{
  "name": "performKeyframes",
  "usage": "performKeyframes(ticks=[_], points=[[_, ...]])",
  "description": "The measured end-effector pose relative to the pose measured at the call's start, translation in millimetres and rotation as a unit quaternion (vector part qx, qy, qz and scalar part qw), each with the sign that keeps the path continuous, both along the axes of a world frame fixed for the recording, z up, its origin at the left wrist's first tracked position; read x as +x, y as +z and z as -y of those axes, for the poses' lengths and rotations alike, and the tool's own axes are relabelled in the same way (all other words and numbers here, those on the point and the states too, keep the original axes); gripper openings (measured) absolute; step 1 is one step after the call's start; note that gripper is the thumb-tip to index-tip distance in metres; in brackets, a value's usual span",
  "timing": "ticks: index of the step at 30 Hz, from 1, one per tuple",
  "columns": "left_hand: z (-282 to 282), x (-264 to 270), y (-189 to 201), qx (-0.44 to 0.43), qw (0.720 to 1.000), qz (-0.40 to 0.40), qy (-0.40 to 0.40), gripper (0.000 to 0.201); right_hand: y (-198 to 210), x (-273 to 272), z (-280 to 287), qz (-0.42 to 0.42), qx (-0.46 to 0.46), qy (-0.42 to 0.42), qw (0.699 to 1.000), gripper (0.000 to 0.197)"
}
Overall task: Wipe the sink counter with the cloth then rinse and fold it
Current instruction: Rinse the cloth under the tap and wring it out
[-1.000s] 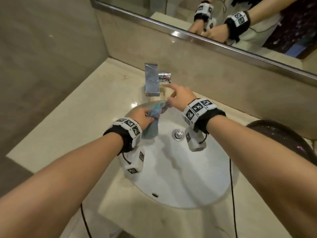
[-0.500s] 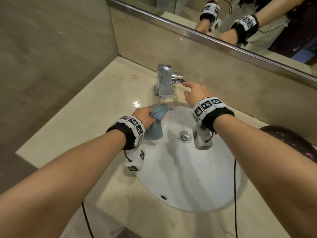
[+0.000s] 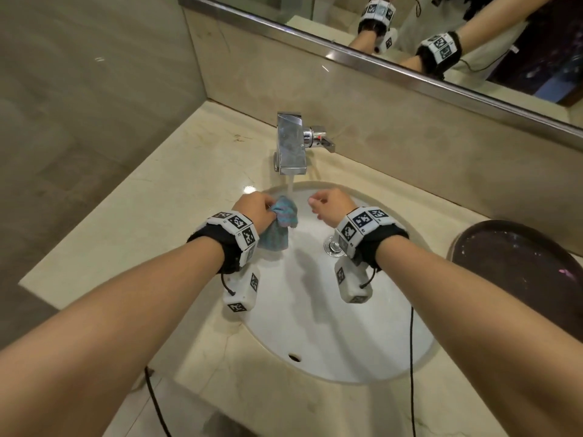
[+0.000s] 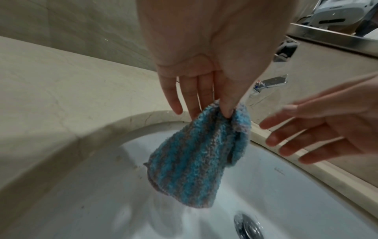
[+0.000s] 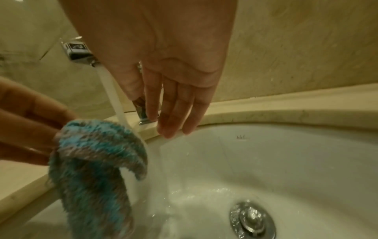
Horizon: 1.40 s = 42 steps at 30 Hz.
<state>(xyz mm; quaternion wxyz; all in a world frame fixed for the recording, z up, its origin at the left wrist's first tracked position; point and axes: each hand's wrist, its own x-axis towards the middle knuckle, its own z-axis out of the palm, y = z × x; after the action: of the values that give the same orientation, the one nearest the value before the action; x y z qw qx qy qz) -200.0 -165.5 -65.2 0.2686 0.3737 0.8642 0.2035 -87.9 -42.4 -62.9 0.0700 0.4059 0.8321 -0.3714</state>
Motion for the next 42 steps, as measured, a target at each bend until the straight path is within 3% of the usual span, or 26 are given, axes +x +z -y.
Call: performKeyframes(ticks=[5, 11, 17, 22, 23, 25, 28, 30, 31, 34, 37, 42], points=[[-7.5, -6.9, -5.4, 0.022, 0.999, 0.025, 0.006, 0.030, -5.8, -13.9, 15.2, -0.002, -0.044, -0.056, 0.997, 0.041], [-23.8, -27.9, -8.3, 0.008, 0.996, 0.018, -0.091, 0.029, -6.1, -36.0, 19.7, 0.011, -0.058, -0.109, 0.992, 0.040], [-28.8, -47.5, -14.4, 0.020, 0.988, 0.035, -0.148, 0.031, -7.8, -46.8, 18.1, 0.028, -0.069, -0.170, 0.983, 0.018], [-29.0, -53.6, -20.6, -0.010, 0.981, 0.082, -0.177, 0.036, -3.9, -43.3, 18.0, -0.046, -0.091, -0.205, 0.974, 0.012], [-29.5, -53.7, -21.5, -0.007, 0.981, 0.086, -0.172, 0.037, -1.5, -42.7, 18.7, -0.059, -0.098, -0.207, 0.972, 0.018], [-31.2, -52.9, -21.4, 0.006, 0.984, 0.086, -0.154, 0.042, 1.3, -42.7, 18.2, -0.078, -0.115, -0.195, 0.971, 0.032], [-33.9, -50.0, -18.5, 0.012, 0.985, 0.086, -0.152, 0.047, 5.3, -42.3, 17.2, -0.095, -0.133, -0.170, 0.972, 0.027], [-34.2, -47.9, -18.3, -0.010, 0.983, 0.072, -0.168, 0.036, 7.7, -40.4, 15.6, -0.107, -0.137, -0.161, 0.972, 0.017], [-33.9, -47.5, -19.1, -0.022, 0.984, 0.057, -0.170, 0.030, 8.2, -38.6, 14.4, -0.107, -0.133, -0.160, 0.972, 0.021], [-31.6, -49.5, -19.8, -0.025, 0.991, 0.030, -0.125, 0.020, 6.9, -31.4, 11.4, -0.119, -0.129, -0.151, 0.973, 0.012], [-29.5, -50.4, -16.4, 0.011, 0.995, 0.044, -0.094, 0.021, 2.5, -22.2, 5.9, -0.079, -0.090, -0.127, 0.985, 0.013], [-30.7, -50.2, -8.3, 0.050, 0.991, 0.078, -0.093, 0.019, -2.5, -15.2, 2.5, 0.017, -0.028, -0.050, 0.998, 0.033]])
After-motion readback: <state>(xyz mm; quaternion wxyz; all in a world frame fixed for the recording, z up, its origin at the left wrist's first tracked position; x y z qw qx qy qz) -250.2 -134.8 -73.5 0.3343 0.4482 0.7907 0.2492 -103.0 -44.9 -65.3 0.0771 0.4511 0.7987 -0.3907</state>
